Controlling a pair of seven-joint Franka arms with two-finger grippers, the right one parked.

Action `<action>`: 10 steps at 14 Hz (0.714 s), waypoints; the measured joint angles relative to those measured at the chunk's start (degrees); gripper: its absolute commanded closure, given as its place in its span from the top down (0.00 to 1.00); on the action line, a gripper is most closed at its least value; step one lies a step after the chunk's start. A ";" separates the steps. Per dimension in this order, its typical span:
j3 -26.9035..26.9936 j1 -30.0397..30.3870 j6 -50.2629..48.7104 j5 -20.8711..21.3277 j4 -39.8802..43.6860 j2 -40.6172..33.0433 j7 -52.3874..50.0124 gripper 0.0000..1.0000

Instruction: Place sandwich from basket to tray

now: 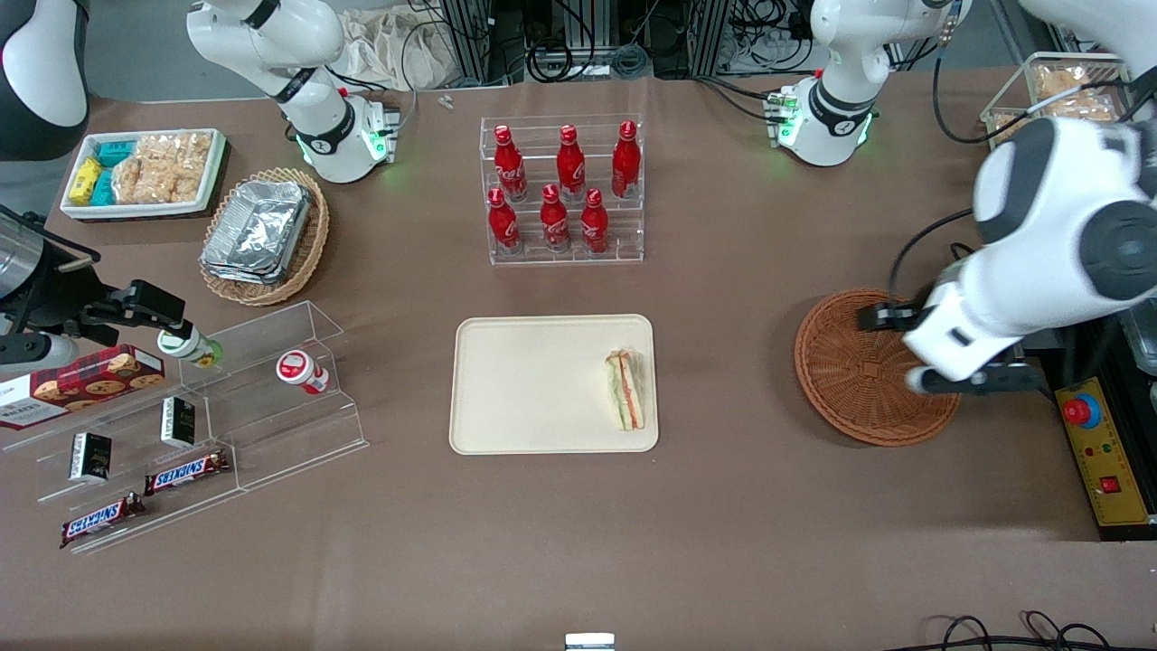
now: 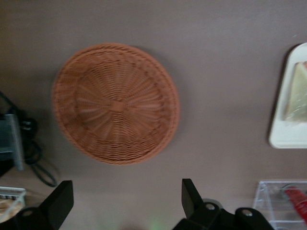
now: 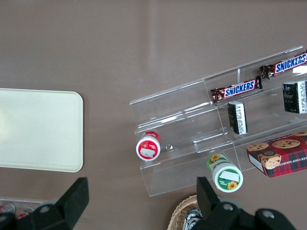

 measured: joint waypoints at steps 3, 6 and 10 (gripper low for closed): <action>5.78 -1.50 2.92 -0.29 -3.21 -3.14 6.17 1.00; 6.15 -1.79 7.30 -0.24 -4.17 -3.69 7.21 1.00; 6.45 -1.94 9.20 -0.20 -4.89 -3.96 8.05 1.00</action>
